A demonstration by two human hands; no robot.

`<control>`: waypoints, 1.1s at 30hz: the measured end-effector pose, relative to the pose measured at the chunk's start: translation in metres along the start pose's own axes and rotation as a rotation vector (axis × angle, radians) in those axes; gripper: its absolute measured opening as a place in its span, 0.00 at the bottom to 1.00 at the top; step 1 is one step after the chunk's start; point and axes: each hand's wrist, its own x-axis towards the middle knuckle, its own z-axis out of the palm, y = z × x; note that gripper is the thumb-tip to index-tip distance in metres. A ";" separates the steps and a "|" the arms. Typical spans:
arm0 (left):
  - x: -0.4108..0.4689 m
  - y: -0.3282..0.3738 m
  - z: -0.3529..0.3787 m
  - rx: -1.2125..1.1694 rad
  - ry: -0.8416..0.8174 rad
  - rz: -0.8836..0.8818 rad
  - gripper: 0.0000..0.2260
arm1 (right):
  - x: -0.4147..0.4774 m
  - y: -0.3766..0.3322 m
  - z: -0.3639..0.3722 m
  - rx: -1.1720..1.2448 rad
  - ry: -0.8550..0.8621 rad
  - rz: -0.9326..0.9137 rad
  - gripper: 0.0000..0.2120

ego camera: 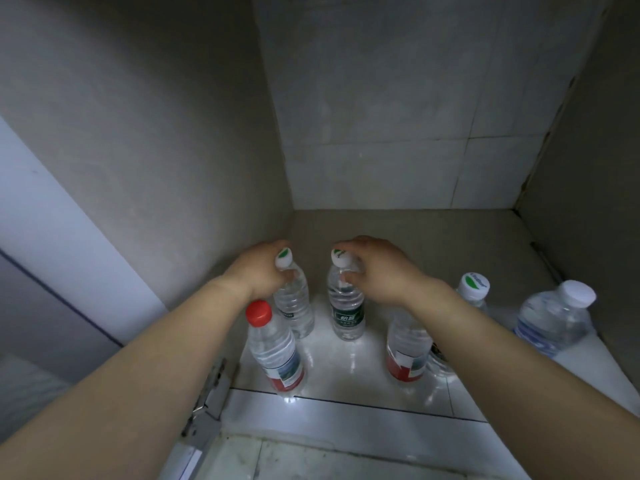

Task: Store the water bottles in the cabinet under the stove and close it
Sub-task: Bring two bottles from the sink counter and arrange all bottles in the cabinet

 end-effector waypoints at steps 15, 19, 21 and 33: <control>-0.103 -0.001 0.002 -0.030 0.190 0.018 0.15 | -0.087 0.014 -0.029 -0.184 -0.088 0.089 0.17; -0.102 -0.001 -0.001 -0.032 0.193 0.033 0.15 | -0.090 0.011 -0.031 -0.128 -0.040 0.125 0.17; -0.098 -0.001 -0.004 -0.040 0.201 0.040 0.14 | -0.090 0.008 -0.029 -0.116 -0.046 0.114 0.16; -0.085 -0.011 0.005 -0.093 0.232 0.050 0.15 | -0.071 -0.023 -0.013 -0.023 0.016 0.091 0.17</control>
